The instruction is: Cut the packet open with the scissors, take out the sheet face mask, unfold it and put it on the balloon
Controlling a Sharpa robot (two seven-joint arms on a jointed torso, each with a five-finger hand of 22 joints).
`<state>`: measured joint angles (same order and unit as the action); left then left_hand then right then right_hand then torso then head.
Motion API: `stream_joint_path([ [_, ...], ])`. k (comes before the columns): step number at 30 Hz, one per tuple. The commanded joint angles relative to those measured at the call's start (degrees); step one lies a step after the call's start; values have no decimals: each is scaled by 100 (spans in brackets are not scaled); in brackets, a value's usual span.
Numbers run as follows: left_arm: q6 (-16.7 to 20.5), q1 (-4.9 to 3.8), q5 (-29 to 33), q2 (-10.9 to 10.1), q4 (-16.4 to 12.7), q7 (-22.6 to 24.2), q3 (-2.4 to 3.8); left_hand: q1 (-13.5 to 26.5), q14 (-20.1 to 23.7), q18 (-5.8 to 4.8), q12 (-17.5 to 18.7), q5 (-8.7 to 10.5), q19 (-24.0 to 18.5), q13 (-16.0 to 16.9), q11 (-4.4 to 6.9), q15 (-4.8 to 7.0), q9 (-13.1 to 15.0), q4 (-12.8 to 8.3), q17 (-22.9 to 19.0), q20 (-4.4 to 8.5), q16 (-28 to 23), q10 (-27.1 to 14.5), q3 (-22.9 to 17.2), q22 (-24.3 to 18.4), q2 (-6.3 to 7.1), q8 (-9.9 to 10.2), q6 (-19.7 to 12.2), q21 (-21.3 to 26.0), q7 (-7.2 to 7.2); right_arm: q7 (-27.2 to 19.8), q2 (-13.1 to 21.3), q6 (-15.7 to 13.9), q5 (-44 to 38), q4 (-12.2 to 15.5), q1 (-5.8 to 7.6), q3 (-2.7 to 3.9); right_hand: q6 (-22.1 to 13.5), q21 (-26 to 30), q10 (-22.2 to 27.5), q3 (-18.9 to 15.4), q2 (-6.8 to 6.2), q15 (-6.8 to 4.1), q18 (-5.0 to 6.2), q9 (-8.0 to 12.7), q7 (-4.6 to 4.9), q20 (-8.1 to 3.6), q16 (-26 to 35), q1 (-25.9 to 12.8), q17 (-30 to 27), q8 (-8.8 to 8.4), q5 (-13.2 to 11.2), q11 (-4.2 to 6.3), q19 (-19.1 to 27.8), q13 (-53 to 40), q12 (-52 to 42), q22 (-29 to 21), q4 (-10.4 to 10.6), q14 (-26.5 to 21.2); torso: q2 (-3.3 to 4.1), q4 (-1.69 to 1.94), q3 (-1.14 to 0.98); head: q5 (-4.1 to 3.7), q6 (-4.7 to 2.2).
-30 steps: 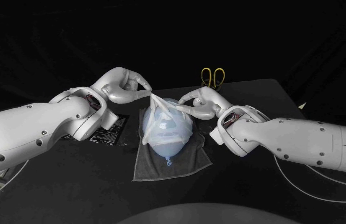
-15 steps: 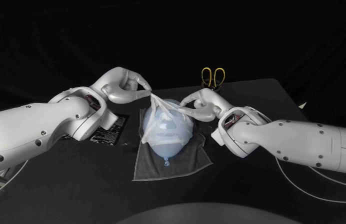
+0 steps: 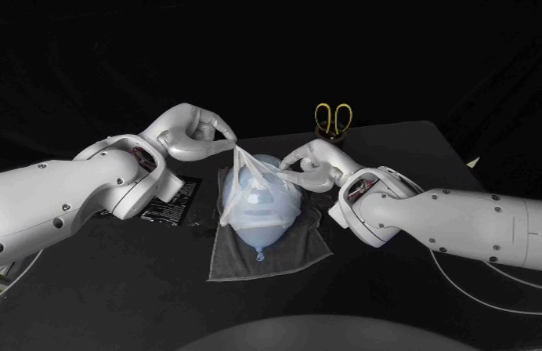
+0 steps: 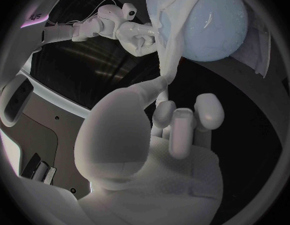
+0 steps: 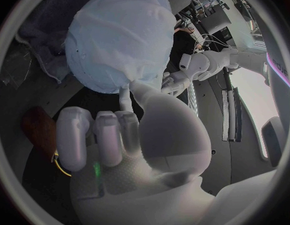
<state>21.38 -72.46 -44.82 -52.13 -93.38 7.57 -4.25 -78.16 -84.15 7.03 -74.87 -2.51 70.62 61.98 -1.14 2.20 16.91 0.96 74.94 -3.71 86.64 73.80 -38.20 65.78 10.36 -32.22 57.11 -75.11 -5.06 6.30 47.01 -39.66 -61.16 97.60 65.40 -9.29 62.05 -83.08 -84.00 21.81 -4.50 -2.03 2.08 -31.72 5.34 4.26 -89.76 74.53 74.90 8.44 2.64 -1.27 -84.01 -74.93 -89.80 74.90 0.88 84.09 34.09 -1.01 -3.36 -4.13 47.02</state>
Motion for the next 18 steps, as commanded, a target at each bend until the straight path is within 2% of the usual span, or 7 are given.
stream_joint_path([
  [1, -37, -7, -15, 4, -12, 7, 7, -15, -230, -110, -39, -29, 37, 10, 19, 24, 436, 1, 272, 17, 31, 40, -12, 9, -60, -21, -9, -37, -35, 121, -18, 59, -204, -5, -34, -22, 135, -50, -600, 27, 52, -72, -55, -12, -62, -64, -24, 108, 1510, 66, 15, 78, -323, -1507, -20, 1307, -74, 591, -2, -4, 1, 4, 4],
  [4, -42, -7, -16, 5, -12, 4, 7, -15, -230, -110, -39, -29, 37, 10, 19, 24, 436, 1, 272, 17, 31, 40, -12, 9, -60, -21, -9, -37, -35, 15, -17, -67, -108, 4, -37, -22, 274, -104, -600, 96, 112, -142, -68, -38, -160, -127, -24, 241, 1510, 160, 15, 163, -348, -1507, -20, 1324, -200, 591, -6, -6, 0, 7, 10],
  [11, -67, -7, -27, -2, -18, -15, 5, -11, -231, -110, -39, -29, 37, 9, 19, 24, 440, 0, 273, 17, 31, 40, -16, 9, -60, -25, -12, -37, -35, -373, 48, -445, 353, 88, -41, -21, 381, -88, -600, 206, 127, -175, -65, -104, -186, -179, -24, 265, 1510, 287, 16, 193, -343, -1507, -20, 1319, -314, 591, -4, -2, -2, 8, 5],
  [18, -95, -7, -49, -4, -17, -39, 2, -4, -231, -109, -38, -28, 37, 7, 18, 24, 448, -3, 274, 17, 31, 39, -23, 9, -60, -31, -17, -38, -35, -578, 175, -596, 802, 214, -42, -16, 394, -71, -600, 258, 133, -181, -61, -133, -192, -191, -24, 226, 1510, 331, 16, 199, -336, -1507, -20, 1314, -334, 591, -7, -6, -4, 18, 4],
])
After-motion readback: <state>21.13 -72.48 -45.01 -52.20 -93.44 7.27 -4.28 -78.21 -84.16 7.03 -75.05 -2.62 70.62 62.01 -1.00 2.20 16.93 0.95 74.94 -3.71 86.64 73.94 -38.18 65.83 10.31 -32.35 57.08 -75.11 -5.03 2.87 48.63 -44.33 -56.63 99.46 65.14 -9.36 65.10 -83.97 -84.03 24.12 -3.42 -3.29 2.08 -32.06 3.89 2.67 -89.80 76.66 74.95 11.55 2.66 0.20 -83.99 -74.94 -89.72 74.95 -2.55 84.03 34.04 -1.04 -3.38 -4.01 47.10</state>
